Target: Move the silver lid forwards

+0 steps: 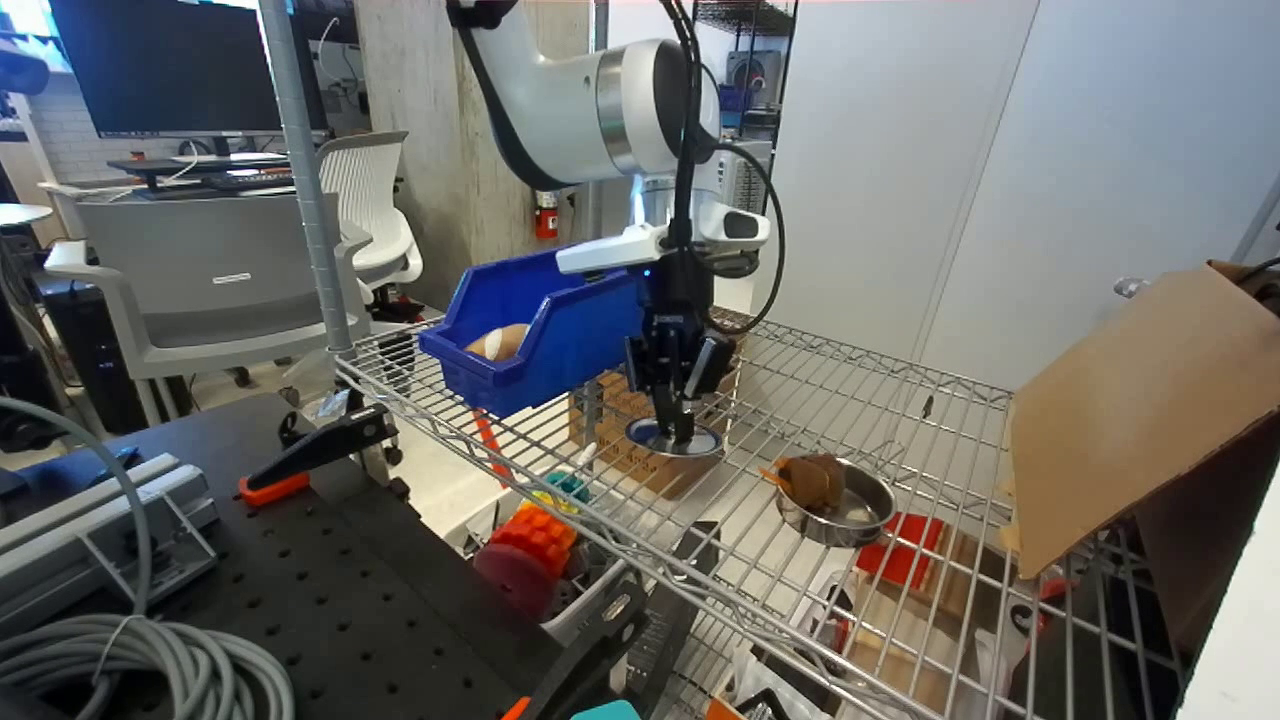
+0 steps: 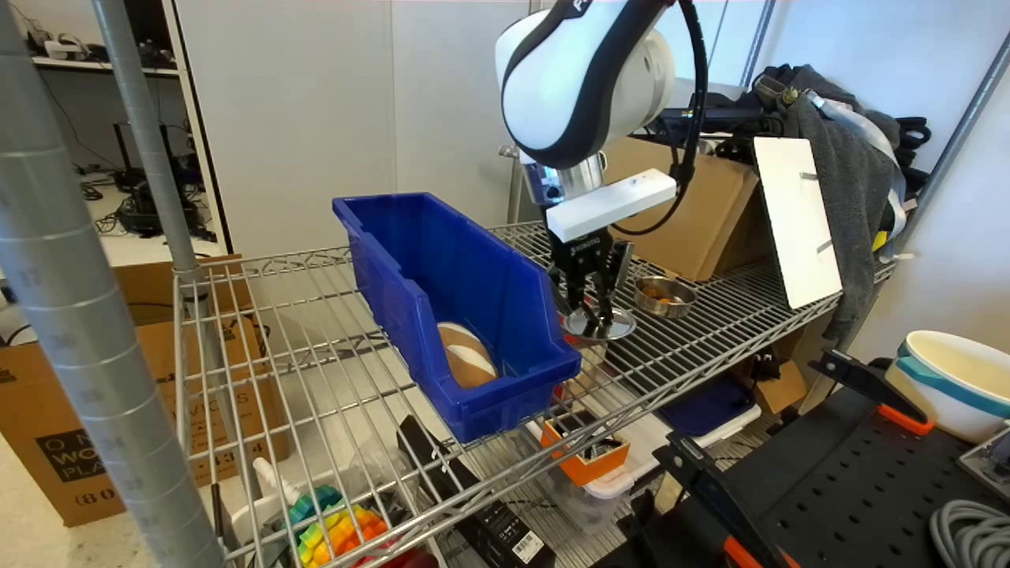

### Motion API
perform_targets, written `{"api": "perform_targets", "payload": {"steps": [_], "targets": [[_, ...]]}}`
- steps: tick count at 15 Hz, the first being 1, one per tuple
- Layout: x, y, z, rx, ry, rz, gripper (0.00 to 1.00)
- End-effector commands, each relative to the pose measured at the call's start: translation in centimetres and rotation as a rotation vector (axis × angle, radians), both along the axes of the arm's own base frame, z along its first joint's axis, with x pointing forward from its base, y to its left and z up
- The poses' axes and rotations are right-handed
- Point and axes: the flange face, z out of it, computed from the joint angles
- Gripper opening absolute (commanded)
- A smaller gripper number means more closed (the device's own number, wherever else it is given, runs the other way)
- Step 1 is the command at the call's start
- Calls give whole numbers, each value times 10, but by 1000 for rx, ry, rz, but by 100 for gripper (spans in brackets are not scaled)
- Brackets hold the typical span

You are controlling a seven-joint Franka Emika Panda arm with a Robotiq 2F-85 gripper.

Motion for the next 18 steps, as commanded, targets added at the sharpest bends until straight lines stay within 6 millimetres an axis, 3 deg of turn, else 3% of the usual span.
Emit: {"api": "perform_targets", "payload": {"steps": [1, 3, 4, 5, 6, 9, 13, 14, 16, 18], "targets": [[-43, -4, -2, 52, -90, -43, 6], [-54, -8, -2, 69, -168, -60, 6], [-59, -11, -1, 77, -196, -68, 19], [-64, -13, -1, 87, -214, -74, 47], [-68, -15, 1, 91, -234, -77, 49], [-79, -18, 14, 102, -257, -68, 68], [-94, -12, 58, 145, -269, -50, 98], [-78, -16, 27, 110, -253, -57, 80], [-83, -13, 47, 125, -270, -54, 95], [-88, -14, 55, 131, -274, -54, 98]]}}
